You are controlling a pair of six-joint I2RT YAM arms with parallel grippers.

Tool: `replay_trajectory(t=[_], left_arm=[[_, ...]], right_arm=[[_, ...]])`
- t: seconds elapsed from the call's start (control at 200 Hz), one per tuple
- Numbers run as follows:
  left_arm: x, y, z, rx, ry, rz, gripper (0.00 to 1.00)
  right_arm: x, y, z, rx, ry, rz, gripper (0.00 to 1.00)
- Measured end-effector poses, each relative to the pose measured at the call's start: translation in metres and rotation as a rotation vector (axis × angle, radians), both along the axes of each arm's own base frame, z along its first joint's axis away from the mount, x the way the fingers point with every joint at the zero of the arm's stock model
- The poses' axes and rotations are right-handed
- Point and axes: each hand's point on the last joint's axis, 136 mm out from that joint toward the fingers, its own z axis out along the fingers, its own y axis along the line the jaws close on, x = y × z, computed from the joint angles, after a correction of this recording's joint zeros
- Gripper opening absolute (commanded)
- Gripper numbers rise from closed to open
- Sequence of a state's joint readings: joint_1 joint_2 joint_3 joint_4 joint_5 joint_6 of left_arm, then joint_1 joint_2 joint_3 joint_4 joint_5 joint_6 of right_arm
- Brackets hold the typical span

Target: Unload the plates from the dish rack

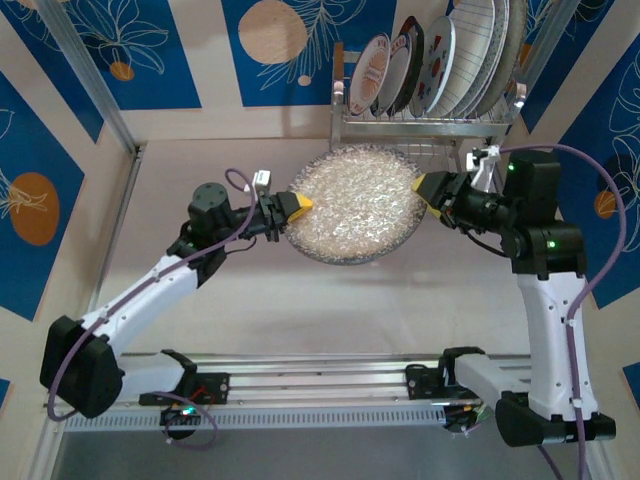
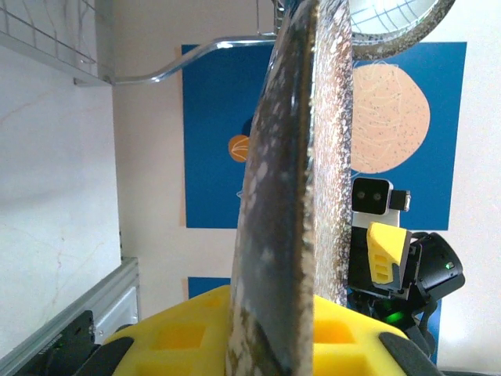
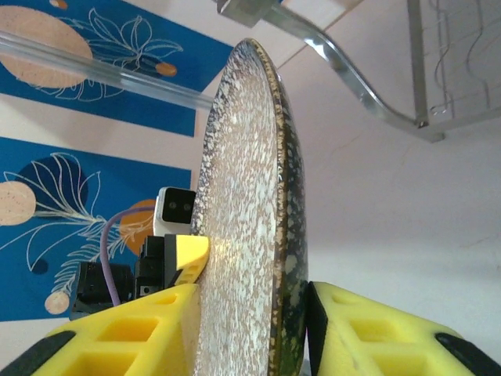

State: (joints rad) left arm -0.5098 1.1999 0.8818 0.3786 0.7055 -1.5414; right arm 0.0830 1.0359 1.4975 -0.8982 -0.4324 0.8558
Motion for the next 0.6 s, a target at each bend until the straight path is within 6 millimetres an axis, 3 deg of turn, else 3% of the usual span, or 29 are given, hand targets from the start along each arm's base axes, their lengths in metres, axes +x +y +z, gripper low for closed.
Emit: replay_trajectory(t=[0.32, 0.6], left_arm=[[0.003, 0.045, -0.011, 0.045, 0.027, 0.118, 0.00], [0.002, 0.082, -0.014, 0.041, 0.020, 0.256, 0.00]], right_arm=[[0.012, 0.048, -0.025, -0.017, 0.105, 0.118, 0.45], [0.026, 0.087, -0.026, -0.041, 0.101, 0.159, 0.46]])
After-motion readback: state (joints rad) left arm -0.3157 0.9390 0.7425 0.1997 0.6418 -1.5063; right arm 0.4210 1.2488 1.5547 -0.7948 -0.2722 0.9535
